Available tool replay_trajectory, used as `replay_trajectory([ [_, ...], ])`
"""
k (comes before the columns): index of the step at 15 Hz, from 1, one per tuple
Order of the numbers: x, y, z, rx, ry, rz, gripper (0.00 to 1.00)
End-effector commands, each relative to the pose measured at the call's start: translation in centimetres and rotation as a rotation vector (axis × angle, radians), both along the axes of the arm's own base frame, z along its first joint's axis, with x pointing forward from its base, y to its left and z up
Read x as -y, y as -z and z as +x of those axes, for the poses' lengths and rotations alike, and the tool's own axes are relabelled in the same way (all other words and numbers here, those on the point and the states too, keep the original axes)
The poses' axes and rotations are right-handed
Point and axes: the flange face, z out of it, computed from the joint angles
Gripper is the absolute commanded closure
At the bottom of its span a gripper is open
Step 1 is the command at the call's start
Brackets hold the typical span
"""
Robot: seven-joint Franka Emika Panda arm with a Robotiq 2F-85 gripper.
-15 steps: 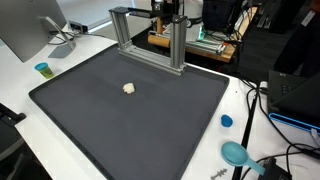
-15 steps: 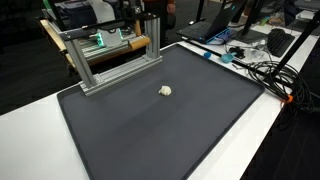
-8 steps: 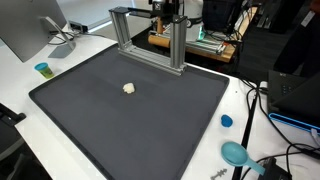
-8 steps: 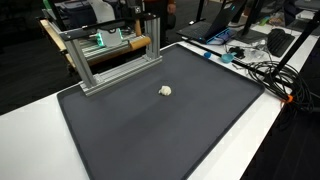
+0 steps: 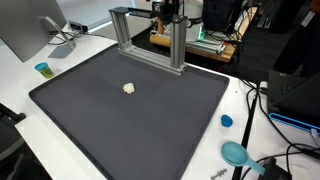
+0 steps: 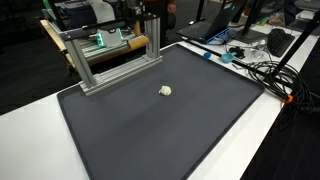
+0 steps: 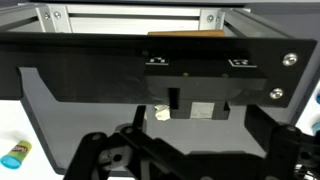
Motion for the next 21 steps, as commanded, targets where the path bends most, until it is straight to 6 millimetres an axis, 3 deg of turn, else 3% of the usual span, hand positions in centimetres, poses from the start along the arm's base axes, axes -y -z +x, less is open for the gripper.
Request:
replay_trajectory([
  [1,-0.1,-0.1,-0.5,-0.025,0.102,0.030,0.00],
  [15,-0.9,1.3,0.6,-0.029,0.075,-0.015,0.01],
  [18,-0.3,1.5,0.6,-0.038,0.082,0.010,0.06],
  [21,0.3,1.5,0.5,-0.042,0.051,0.023,0.02],
])
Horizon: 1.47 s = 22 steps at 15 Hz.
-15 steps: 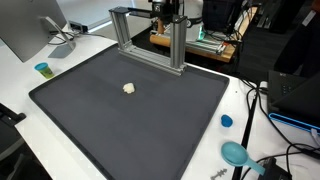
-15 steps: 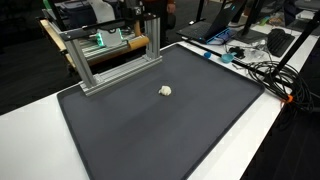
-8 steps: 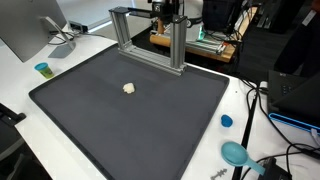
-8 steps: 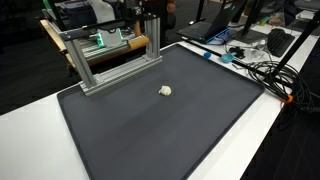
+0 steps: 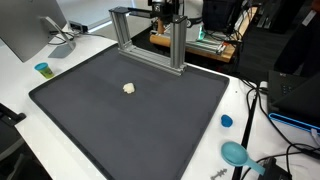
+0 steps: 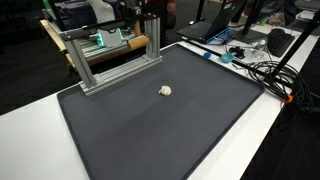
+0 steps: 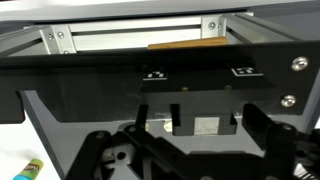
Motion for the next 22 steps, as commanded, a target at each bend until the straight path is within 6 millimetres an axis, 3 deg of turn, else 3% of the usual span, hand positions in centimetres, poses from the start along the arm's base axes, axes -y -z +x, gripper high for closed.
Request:
replay_trajectory([
  [1,0.66,-0.13,0.15,0.008,-0.034,0.038,0.04],
  [15,0.21,-0.12,-0.09,-0.007,-0.068,0.044,0.03],
  [22,0.19,-0.05,-0.67,-0.042,-0.079,0.045,0.11],
])
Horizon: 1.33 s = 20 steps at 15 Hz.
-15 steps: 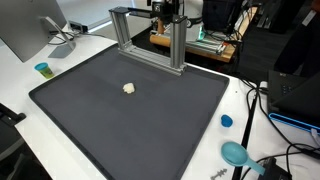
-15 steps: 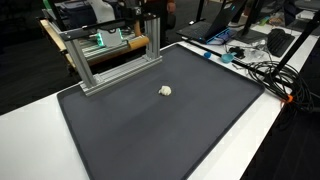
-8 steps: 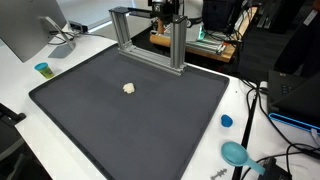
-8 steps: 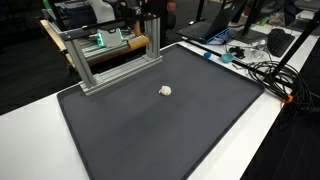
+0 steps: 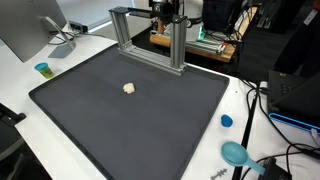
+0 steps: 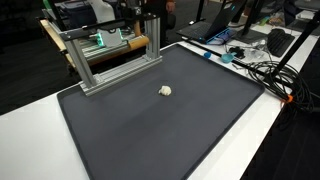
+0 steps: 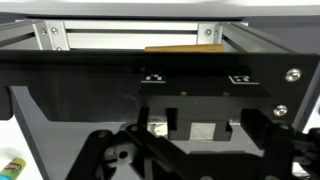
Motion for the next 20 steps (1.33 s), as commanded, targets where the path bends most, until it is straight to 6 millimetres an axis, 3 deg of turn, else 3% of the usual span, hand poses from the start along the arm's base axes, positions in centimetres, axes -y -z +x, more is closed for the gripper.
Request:
replay_trajectory([
  [1,0.1,-0.1,-0.6,-0.033,-0.004,0.026,0.15],
  [3,0.1,-0.1,-0.9,-0.051,0.010,0.046,0.20],
  [6,0.1,0.1,-1.4,-0.057,0.028,0.059,0.47],
  [10,0.2,0.1,-1.4,-0.061,0.061,0.073,0.75],
  [16,1.0,-1.2,-1.0,-0.002,0.113,0.105,0.78],
  [20,2.9,-4.2,1.8,0.053,0.225,0.084,0.78],
])
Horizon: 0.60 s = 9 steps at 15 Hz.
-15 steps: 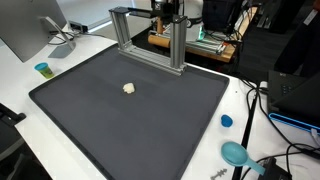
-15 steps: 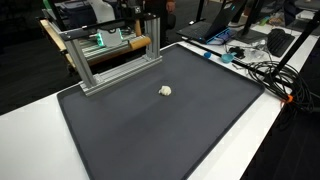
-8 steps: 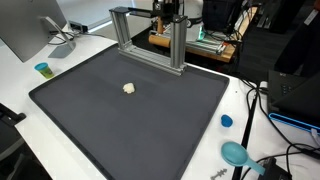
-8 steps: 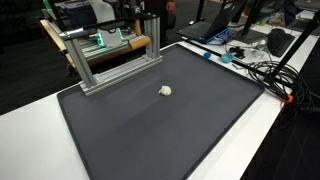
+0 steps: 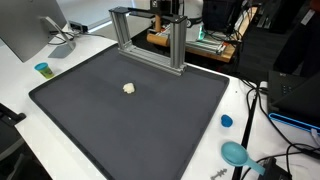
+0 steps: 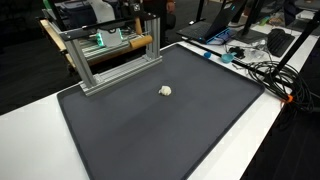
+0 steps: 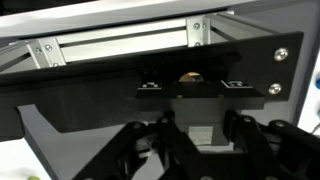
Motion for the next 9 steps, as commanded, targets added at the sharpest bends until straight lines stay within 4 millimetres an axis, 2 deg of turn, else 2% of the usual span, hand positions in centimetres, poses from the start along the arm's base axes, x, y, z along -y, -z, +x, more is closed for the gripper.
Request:
replay_trajectory([
  [1,2.0,-4.0,3.0,0.051,0.108,-0.002,0.78],
  [3,2.4,-6.2,5.4,0.082,0.142,-0.008,0.78],
  [5,3.0,-8.3,8.7,0.099,0.190,-0.030,0.78],
  [7,3.2,-9.4,11.5,0.071,0.221,-0.058,0.78],
  [8,3.1,-8.2,7.8,0.104,0.184,-0.030,0.53],
  [9,3.2,-8.5,9.2,0.095,0.194,-0.038,0.53],
])
